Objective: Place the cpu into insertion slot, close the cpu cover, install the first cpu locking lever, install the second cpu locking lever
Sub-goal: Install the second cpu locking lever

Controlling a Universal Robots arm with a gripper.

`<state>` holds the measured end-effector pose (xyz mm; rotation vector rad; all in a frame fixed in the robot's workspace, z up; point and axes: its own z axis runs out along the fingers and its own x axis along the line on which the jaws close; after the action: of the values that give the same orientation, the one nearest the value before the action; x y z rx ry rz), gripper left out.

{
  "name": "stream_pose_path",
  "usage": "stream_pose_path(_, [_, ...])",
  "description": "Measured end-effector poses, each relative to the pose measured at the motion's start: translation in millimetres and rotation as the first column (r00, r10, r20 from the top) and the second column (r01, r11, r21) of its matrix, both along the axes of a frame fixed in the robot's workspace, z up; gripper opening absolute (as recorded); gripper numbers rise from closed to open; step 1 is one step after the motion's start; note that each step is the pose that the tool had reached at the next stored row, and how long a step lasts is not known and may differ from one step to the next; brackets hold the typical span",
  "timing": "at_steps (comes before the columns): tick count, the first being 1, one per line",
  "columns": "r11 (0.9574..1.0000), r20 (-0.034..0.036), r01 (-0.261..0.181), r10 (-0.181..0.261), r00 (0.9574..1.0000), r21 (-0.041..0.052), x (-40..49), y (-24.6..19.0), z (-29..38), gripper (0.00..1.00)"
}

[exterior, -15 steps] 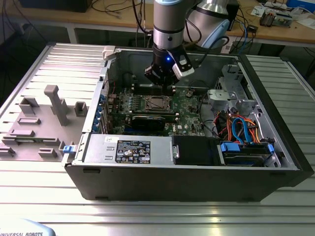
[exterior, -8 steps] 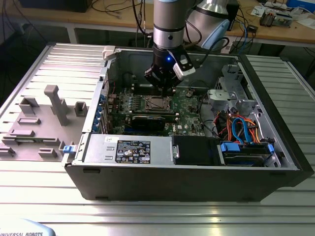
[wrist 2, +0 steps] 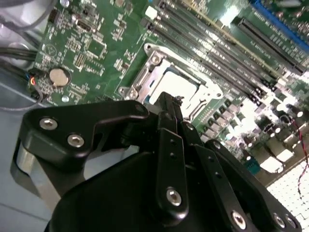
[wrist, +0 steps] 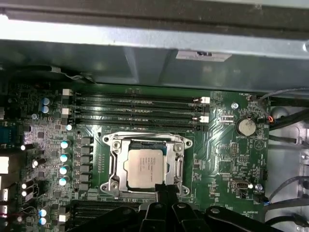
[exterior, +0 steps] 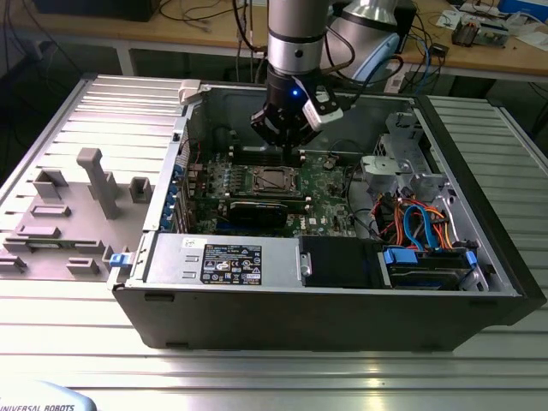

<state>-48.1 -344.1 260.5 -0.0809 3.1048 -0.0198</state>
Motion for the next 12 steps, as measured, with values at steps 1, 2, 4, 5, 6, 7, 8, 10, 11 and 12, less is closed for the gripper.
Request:
stream_pose_path(1, [1.0000,0.0000,0.000,0.000,1.0000,0.0026,0.0,-2.8,-0.1,0.11])
stream_pose_path(2, [1.0000,0.0000,0.000,0.000,1.0000,0.0046,0.0,-6.0,-0.2,0.11])
stream_pose_path(4, [1.0000,0.0000,0.000,0.000,1.0000,0.0069,0.0,-11.4,-0.4,0.11])
stream_pose_path(5, [1.0000,0.0001,0.000,0.000,1.0000,0.0072,0.0,-13.2,-0.5,0.11])
stream_pose_path(6, [1.0000,0.0001,0.000,0.000,1.0000,0.0073,0.0,-13.8,-0.5,0.11])
stream_pose_path(7, [1.0000,0.0000,0.000,0.000,1.0000,0.0072,0.0,-13.8,-0.5,0.11])
stream_pose_path(8, [1.0000,-0.0001,0.000,0.000,1.0000,0.0071,0.0,-13.9,-0.4,0.11])
stream_pose_path(10, [1.0000,0.0000,0.000,0.000,1.0000,0.0072,0.0,-14.1,-0.5,0.11])
stream_pose_path(11, [1.0000,0.0000,0.000,0.000,1.0000,0.0072,0.0,-14.1,-0.5,0.11])
stream_pose_path(12, [1.0000,0.0000,0.000,0.000,1.0000,0.0072,0.0,-14.1,-0.5,0.11])
